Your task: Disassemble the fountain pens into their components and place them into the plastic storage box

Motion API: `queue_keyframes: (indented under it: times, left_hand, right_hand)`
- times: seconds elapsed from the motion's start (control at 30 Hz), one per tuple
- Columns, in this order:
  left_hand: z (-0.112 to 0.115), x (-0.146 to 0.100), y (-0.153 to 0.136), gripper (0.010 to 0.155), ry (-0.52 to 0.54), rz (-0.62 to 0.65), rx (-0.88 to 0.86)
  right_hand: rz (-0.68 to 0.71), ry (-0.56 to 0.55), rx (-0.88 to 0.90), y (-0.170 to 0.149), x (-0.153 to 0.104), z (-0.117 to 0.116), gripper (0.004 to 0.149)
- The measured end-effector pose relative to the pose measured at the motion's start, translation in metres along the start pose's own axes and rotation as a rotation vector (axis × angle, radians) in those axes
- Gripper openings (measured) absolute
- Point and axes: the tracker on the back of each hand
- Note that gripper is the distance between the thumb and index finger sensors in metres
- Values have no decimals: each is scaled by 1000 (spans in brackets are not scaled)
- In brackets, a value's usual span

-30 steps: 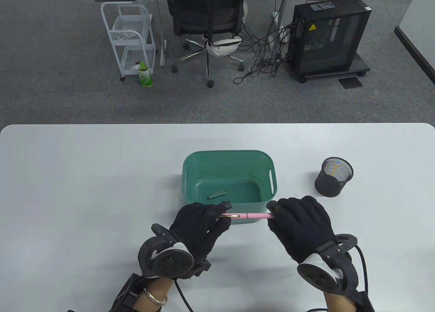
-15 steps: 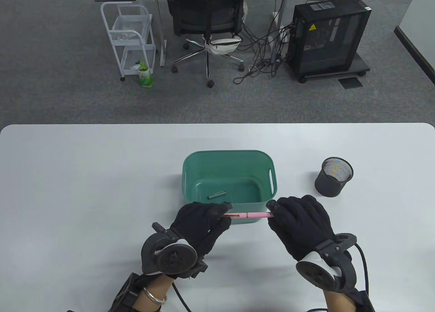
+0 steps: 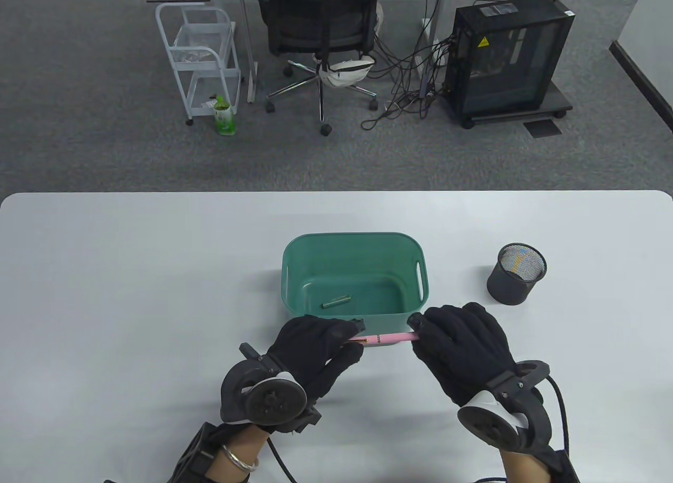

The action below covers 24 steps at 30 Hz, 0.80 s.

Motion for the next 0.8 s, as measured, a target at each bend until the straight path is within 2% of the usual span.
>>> queue_keyframes:
  times: [0.23,0.8]
  left_hand:
    - [3,0,3,45,-37,12,26]
    - [11,-3,12,44,-6,98,48]
  right_hand:
    - [16,4,-26,4,0,-3,42]
    - [63,53,11,16,0,-13,44]
Point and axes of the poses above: the tracker on the back of each hand, its own y axis roughly to the thumb side, its own x axis roughly from the wrist to the fingertips, z = x × y, and after that the axes turned 11 degrees about y, right-handed
